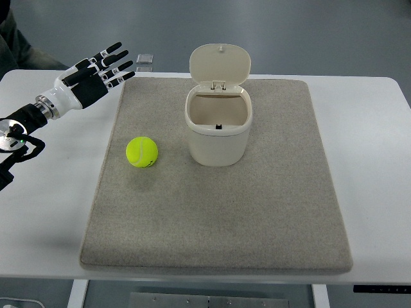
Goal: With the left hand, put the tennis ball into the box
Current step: 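Move the left hand toward the yellow-green tennis ball on the mat, then lower the left hand around the tennis ball and close the fingers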
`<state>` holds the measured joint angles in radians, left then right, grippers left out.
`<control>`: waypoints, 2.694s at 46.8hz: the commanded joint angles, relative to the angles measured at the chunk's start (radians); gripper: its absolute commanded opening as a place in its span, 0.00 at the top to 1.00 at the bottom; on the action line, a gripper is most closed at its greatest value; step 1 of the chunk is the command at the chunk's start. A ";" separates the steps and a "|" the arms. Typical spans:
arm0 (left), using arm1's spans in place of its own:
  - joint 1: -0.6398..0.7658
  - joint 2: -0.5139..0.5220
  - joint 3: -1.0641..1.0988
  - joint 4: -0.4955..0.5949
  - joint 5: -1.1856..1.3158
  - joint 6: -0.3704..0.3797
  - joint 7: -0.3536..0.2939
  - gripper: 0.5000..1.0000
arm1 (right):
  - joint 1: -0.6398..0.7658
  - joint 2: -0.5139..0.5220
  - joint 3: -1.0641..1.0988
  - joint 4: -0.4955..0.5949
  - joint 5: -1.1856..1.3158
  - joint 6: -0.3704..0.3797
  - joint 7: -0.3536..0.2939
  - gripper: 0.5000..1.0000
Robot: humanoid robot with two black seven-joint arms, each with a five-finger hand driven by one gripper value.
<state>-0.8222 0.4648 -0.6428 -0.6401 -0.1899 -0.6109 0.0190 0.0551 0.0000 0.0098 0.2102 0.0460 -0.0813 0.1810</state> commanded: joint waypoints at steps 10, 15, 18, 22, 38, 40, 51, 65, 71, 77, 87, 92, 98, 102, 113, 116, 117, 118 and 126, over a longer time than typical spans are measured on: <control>-0.003 -0.002 -0.001 0.000 -0.003 0.000 -0.005 0.01 | 0.000 0.000 -0.001 0.000 0.000 0.000 0.000 0.12; -0.003 -0.002 -0.006 0.000 -0.008 0.000 -0.005 0.01 | 0.000 0.000 -0.001 0.000 0.000 0.000 0.000 0.12; -0.003 -0.002 -0.012 0.000 -0.011 0.000 -0.005 0.01 | 0.000 0.000 0.001 0.000 0.000 0.000 0.000 0.12; -0.003 -0.003 -0.028 0.008 -0.016 0.000 -0.017 0.01 | 0.000 0.000 -0.001 0.000 0.000 0.000 0.000 0.12; 0.003 0.009 -0.020 0.062 0.001 0.000 -0.137 0.01 | 0.000 0.000 -0.001 0.000 0.000 0.000 0.000 0.12; 0.002 0.009 -0.015 0.062 0.004 0.000 -0.137 0.01 | 0.000 0.000 0.001 0.000 0.000 0.000 0.000 0.12; -0.018 0.044 -0.018 0.053 0.315 0.000 -0.139 0.01 | 0.000 0.000 -0.001 0.000 0.000 0.000 0.000 0.12; -0.020 0.167 -0.015 -0.055 0.582 0.000 -0.189 0.01 | 0.000 0.000 0.001 0.000 0.000 0.000 0.000 0.12; -0.020 0.208 -0.015 -0.125 0.742 0.000 -0.237 0.01 | 0.000 0.000 -0.001 0.000 0.000 0.000 0.000 0.12; -0.017 0.250 -0.015 -0.205 0.869 0.000 -0.290 0.01 | 0.000 0.000 0.001 0.000 0.000 0.000 0.000 0.12; -0.003 0.281 -0.014 -0.315 1.084 0.023 -0.330 0.01 | 0.000 0.000 -0.001 0.000 0.000 0.000 0.000 0.12; 0.011 0.299 -0.012 -0.384 1.202 0.089 -0.332 0.01 | 0.000 0.000 0.001 0.000 0.000 0.000 0.000 0.12; 0.020 0.322 0.005 -0.472 1.362 0.170 -0.346 0.01 | 0.000 0.000 -0.001 0.000 0.000 0.000 0.000 0.12; 0.020 0.331 0.037 -0.521 1.469 0.215 -0.379 0.01 | 0.000 0.000 0.001 0.000 0.000 0.000 0.000 0.12; 0.018 0.327 0.068 -0.616 1.710 0.260 -0.409 0.01 | 0.000 0.000 0.001 0.000 0.000 0.000 0.000 0.12; 0.018 0.319 0.069 -0.622 1.767 0.260 -0.409 0.01 | 0.000 0.000 0.001 0.000 0.000 0.000 0.000 0.12; 0.018 0.316 0.071 -0.624 1.785 0.260 -0.409 0.01 | 0.000 0.000 -0.001 0.000 0.000 0.000 0.000 0.12; 0.017 0.313 0.074 -0.625 1.802 0.260 -0.409 0.01 | 0.000 0.000 -0.001 0.000 0.000 0.000 0.000 0.12; 0.017 0.282 0.089 -0.627 1.905 0.261 -0.409 0.02 | 0.000 0.000 0.001 0.000 0.000 0.000 0.000 0.12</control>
<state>-0.8053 0.7597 -0.5626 -1.2669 1.6842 -0.3511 -0.3900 0.0552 0.0000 0.0100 0.2101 0.0460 -0.0813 0.1810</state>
